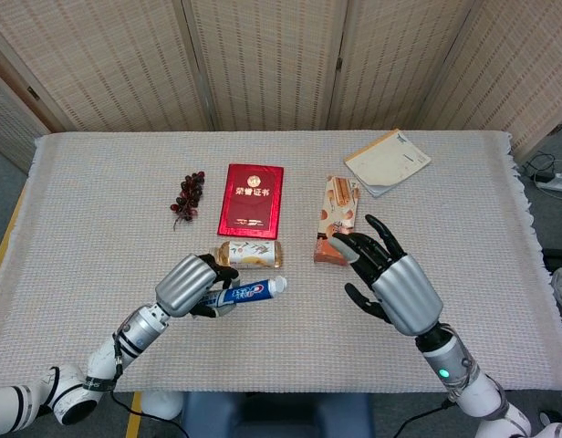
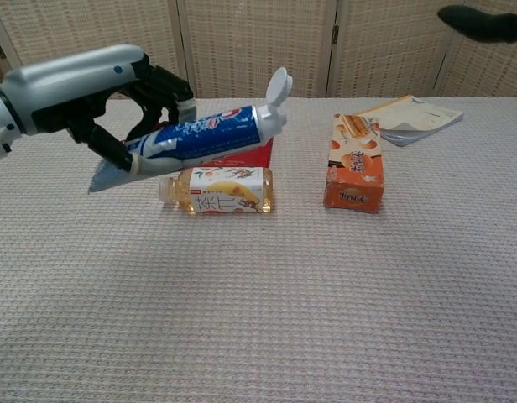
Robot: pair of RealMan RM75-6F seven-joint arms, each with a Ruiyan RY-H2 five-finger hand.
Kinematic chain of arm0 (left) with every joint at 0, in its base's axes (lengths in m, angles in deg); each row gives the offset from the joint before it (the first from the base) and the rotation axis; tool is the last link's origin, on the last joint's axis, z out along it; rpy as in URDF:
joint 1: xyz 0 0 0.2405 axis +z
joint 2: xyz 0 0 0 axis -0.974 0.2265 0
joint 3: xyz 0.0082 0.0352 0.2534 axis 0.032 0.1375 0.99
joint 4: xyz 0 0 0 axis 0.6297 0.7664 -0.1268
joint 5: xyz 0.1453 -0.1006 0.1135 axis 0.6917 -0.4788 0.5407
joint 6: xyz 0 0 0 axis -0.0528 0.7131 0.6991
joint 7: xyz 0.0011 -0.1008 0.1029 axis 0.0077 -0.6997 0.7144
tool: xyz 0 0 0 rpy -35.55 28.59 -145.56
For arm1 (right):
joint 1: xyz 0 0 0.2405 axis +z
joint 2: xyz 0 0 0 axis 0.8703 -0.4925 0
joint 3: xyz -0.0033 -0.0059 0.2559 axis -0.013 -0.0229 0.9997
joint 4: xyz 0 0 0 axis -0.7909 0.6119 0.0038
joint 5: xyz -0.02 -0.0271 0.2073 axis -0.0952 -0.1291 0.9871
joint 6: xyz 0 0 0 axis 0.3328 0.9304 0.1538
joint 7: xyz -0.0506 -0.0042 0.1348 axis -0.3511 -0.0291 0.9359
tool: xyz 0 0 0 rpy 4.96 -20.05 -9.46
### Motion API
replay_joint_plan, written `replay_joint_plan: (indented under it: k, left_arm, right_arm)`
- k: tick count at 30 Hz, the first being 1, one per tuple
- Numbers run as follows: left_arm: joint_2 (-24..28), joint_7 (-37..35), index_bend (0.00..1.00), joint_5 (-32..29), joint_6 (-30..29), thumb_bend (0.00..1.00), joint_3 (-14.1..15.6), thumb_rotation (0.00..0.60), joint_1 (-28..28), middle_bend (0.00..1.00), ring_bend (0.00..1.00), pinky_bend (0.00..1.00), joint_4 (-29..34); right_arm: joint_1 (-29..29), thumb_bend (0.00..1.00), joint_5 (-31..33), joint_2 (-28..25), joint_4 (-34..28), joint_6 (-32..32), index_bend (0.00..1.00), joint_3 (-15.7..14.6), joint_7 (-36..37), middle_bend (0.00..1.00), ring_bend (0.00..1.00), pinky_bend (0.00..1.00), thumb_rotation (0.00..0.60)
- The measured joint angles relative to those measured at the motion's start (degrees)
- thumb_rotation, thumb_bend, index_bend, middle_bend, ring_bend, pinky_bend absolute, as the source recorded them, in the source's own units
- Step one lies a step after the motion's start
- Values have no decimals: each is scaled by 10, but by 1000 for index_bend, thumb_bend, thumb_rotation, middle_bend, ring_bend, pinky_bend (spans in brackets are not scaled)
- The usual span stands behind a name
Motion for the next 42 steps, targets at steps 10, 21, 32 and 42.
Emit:
replay_joint_plan:
  k: [10, 21, 32, 42]
  left_arm:
    - [-89, 77, 688, 8, 16, 658, 20, 600, -1, 696, 564, 436, -157]
    - [-165, 154, 351, -19, 58, 650, 29, 600, -7, 409, 385, 364, -242]
    - [-122, 185, 183, -65, 43, 574, 23, 600, 27, 314, 321, 329, -182]
    - [15, 133, 202, -119, -73, 563, -1, 600, 121, 314, 296, 265, -75]
  right_arm:
    - [-56, 428, 26, -29, 70, 47, 69, -19, 67, 202, 203, 45, 600]
    - [-69, 428, 55, -22, 115, 40, 68, -18, 104, 185, 194, 45, 600]
    - [-81, 428, 84, -44, 135, 16, 68, -24, 126, 136, 147, 45, 600]
    - [-122, 428, 97, -92, 144, 34, 68, -39, 164, 162, 165, 61, 600]
